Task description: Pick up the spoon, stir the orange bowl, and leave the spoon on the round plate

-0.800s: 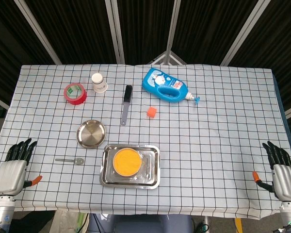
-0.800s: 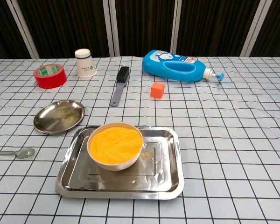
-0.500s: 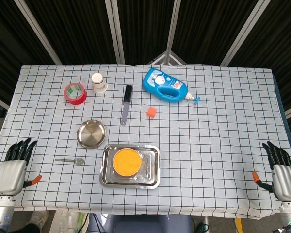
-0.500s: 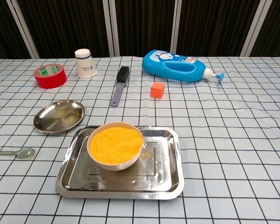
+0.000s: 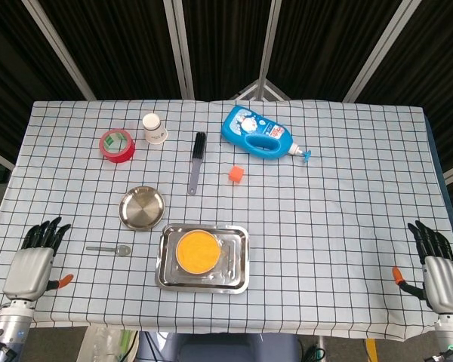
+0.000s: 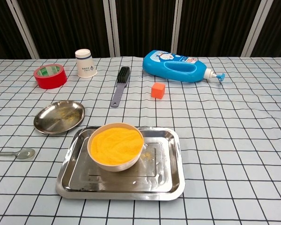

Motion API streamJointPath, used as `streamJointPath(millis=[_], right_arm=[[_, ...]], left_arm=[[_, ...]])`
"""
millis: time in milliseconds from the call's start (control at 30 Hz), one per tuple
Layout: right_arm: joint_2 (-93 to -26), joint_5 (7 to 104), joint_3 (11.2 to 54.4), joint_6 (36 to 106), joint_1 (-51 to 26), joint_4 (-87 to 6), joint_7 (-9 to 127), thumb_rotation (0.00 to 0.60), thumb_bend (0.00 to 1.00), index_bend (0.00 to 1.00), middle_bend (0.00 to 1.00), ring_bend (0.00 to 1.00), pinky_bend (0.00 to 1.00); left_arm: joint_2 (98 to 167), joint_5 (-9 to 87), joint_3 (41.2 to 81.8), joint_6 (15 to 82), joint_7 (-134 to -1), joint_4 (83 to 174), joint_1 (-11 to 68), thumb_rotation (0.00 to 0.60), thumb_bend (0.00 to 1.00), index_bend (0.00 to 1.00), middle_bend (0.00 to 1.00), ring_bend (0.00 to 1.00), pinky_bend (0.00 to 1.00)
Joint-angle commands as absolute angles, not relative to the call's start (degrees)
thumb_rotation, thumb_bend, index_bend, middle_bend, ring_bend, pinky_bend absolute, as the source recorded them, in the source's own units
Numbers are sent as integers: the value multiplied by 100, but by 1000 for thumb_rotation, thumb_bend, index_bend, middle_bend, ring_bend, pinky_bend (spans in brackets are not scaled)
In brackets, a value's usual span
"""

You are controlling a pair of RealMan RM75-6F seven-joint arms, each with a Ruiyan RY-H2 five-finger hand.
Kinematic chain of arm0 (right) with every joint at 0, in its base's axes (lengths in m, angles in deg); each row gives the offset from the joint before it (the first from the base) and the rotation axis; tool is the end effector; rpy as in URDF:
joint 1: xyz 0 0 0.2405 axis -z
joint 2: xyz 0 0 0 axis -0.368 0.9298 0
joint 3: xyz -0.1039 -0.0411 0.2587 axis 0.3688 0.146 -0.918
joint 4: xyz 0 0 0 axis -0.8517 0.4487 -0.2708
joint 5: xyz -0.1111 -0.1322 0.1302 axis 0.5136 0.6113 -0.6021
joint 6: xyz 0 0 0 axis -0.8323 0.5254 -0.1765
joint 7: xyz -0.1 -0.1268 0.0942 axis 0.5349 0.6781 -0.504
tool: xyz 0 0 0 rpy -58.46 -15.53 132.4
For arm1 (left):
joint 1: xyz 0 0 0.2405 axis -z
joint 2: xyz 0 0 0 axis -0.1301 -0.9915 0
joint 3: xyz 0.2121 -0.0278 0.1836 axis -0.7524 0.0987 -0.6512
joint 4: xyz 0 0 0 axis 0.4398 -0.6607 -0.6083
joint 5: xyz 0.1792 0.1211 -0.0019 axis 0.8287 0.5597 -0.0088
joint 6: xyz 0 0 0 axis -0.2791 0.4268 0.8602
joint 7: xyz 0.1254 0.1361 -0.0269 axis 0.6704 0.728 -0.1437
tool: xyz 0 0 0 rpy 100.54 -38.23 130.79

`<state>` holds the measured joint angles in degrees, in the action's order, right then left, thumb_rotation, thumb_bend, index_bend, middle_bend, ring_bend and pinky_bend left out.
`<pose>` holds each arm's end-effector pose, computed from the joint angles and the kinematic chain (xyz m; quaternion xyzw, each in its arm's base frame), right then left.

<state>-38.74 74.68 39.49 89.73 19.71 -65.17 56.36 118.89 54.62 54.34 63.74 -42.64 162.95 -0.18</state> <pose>-0.3398 -0.2094 0.1648 0.5382 -0.4682 0.3966 0.5778 -0.2944 0.2224 0.0935 -0.6322 -0.4239 -0.2989 0.5755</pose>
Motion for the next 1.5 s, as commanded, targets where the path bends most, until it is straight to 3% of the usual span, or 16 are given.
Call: streamJointPath(millis=[33, 233, 433, 767, 1500], right_arm=[[-3867, 7472, 3951, 8982, 1979, -6517, 5625, 600, 394, 0, 0, 0, 0], [-3871, 7478, 3956, 8979, 1980, -6516, 5618, 600, 393, 0, 0, 0, 0], [-3866, 7463, 3946, 8982, 1983, -6518, 5603, 600, 393, 0, 0, 0, 0], [-3867, 7446, 3943, 8965, 1980, -6511, 5594, 600, 394, 0, 0, 0, 0], [-3867, 7446, 3945, 8970, 1988, -6517, 5600, 600, 394, 0, 0, 0, 0]], left_arm=[[12022, 5060, 5551, 6070, -4104, 16236, 157, 600, 215, 337, 0, 0, 0], [12330, 4356, 5744, 5610, -3686, 15814, 511, 600, 365, 434, 0, 0, 0], [12696, 3778, 5886, 5314, -3378, 15378, 804, 600, 418, 461, 0, 0, 0], [13206, 3280, 6010, 5143, -3073, 14778, 1171, 600, 441, 482, 0, 0, 0], [13601, 3057, 5864, 5089, -2901, 14501, 1495, 600, 493, 482, 0, 0, 0]])
